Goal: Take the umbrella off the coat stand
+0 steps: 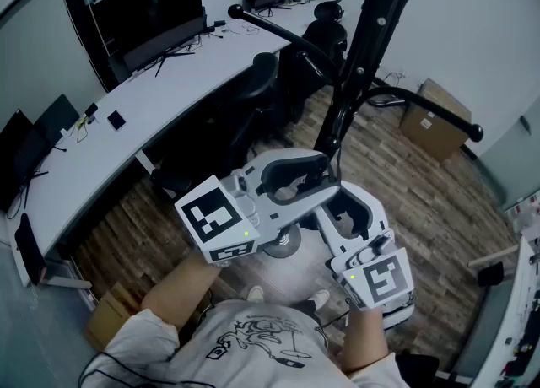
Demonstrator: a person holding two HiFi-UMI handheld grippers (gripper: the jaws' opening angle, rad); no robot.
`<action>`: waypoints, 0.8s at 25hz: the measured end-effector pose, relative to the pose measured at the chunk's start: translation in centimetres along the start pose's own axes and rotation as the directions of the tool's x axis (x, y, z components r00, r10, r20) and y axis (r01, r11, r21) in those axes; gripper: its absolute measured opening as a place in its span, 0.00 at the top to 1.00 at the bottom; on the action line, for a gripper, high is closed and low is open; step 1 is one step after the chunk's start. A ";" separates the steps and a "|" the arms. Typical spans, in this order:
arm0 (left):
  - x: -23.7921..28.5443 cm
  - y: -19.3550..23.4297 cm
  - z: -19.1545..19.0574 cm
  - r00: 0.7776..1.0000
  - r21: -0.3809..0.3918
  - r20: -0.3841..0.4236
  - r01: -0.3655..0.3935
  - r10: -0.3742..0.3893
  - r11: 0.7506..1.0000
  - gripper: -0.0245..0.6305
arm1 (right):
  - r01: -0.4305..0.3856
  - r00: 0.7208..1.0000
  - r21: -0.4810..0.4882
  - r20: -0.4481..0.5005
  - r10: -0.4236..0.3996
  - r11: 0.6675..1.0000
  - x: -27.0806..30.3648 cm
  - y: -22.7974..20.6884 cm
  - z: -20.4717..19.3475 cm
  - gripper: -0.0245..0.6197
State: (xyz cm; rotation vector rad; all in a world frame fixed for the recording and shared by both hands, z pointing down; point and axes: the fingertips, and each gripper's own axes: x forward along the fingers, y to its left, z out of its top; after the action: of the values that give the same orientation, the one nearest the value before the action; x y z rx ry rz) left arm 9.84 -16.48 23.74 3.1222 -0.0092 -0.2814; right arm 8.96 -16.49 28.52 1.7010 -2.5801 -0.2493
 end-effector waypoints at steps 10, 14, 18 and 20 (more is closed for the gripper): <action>-0.9 -0.2 1.6 0.999 0.008 0.036 -0.001 0.000 1.000 0.68 | -0.005 0.999 -0.007 0.042 0.005 1.000 0.5 0.7 1.9 0.73; -1.4 -0.2 1.7 0.999 0.009 0.039 -0.003 0.002 1.000 0.68 | -0.015 0.999 -0.006 0.044 0.015 1.000 0.6 1.2 2.0 0.73; -2.0 -0.2 1.3 0.999 0.002 0.034 -0.012 0.012 1.000 0.68 | -0.016 1.000 -0.021 0.008 0.016 1.000 0.3 1.2 1.7 0.73; -2.5 -0.1 0.9 0.999 -0.007 0.029 -0.021 0.021 1.000 0.68 | -0.011 1.000 -0.016 -0.025 0.011 1.000 -0.1 1.2 1.0 0.73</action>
State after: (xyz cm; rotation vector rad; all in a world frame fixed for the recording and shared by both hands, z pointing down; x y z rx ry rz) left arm 7.22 -16.35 23.31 3.1089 -0.0409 -0.3257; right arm 7.84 -15.82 27.76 1.6730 -2.5623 -0.2454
